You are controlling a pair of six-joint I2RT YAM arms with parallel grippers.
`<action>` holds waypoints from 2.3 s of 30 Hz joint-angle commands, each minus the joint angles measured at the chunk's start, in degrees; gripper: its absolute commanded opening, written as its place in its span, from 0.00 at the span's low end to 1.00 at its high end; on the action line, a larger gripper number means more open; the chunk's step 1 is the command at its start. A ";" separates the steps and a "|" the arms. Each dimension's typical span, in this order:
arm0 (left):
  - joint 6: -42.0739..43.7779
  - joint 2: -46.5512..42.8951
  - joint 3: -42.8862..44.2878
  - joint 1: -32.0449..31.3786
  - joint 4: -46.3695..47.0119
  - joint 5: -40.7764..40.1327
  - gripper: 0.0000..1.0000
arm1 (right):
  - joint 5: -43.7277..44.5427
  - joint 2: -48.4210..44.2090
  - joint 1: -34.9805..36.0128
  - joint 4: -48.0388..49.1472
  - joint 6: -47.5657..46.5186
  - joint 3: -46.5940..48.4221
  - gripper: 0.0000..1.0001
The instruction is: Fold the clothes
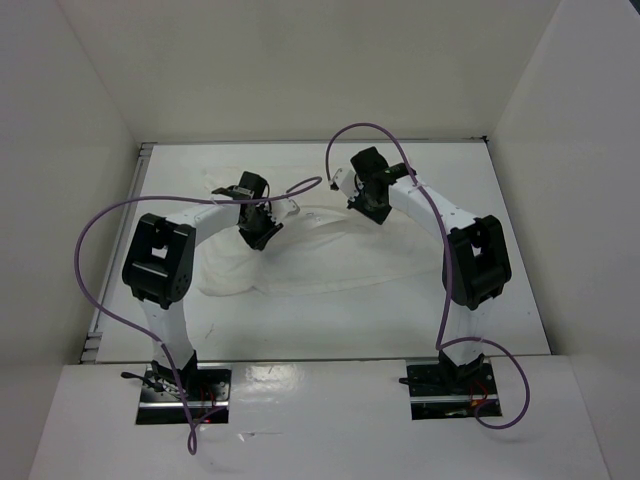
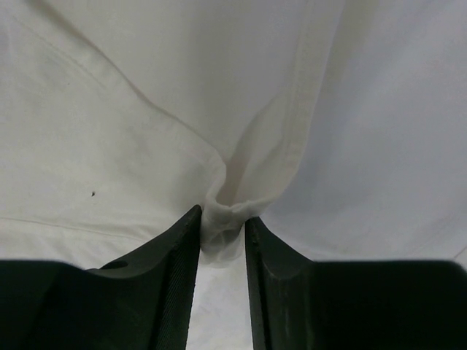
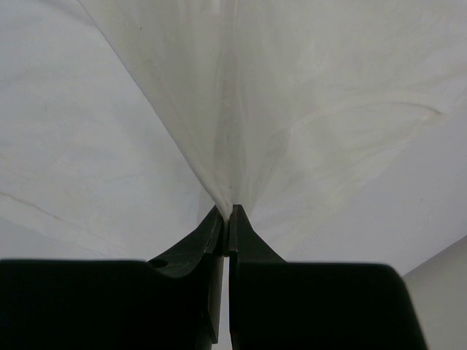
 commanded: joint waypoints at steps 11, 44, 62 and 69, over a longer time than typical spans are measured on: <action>1.79 -0.29 4.62 -0.22 -3.82 1.46 0.20 | 1.32 -0.10 -0.49 0.47 -0.18 -0.25 0.00; 2.50 -4.33 10.43 1.37 -13.49 1.90 0.00 | 1.94 -2.21 -0.49 -2.34 -3.08 3.62 0.00; -0.23 -8.29 14.55 3.65 -18.93 6.04 0.00 | -0.70 -4.32 -1.11 -6.20 -2.55 7.22 0.00; 2.23 -8.29 20.26 5.32 -24.72 5.51 0.00 | -0.70 -4.32 -2.25 -9.11 -4.92 13.46 0.00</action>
